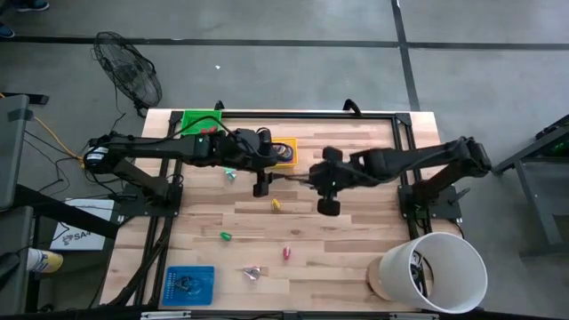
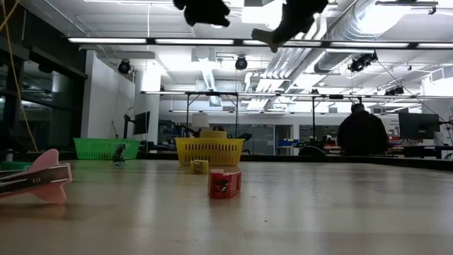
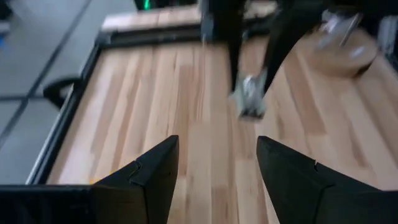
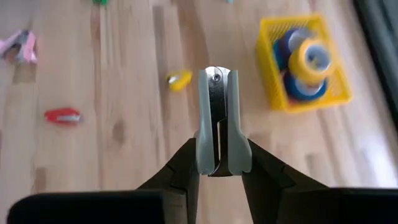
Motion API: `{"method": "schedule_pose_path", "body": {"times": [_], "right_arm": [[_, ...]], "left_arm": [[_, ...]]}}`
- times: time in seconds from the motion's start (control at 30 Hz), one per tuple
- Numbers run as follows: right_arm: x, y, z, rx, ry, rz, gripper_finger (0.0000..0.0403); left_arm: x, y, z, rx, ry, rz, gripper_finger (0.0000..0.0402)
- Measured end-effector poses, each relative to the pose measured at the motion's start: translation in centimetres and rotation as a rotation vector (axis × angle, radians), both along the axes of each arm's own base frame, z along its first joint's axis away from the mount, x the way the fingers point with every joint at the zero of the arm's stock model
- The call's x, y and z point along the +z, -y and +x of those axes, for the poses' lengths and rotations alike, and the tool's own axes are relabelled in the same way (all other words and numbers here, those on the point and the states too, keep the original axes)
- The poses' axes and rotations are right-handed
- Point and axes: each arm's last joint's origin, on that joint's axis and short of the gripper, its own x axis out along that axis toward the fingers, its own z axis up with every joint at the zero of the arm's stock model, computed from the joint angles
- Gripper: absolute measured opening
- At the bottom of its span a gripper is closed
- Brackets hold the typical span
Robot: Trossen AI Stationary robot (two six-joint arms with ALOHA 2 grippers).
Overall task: Pick and place Stapler, Stapler remover, tape
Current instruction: Put the light gray staple remover into the blue bin
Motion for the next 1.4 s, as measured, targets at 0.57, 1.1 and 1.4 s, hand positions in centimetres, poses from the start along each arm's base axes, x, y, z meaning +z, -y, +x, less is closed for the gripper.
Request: {"method": "schedule_pose_path", "body": {"times": [0.57,1.1,1.4], "right_arm": [[2.2,3.6,1.3,0.126,0.186,-0.045,0.0083],[4.2,3.9,1.0,0.169,0.324,-0.094,0.0083],[4.8,3.9,0.5,0.184,0.341,-0.096,0.0083]], "left_arm": [[0.8,0.0,0.4,-0.026,0.096,0.035,0.0211],[1.2,0.0,0.6,-0.007,0.135,0.016,0.0211],[1.5,0.0,0.7,0.002,0.167,-0.004,0.0195]]}}
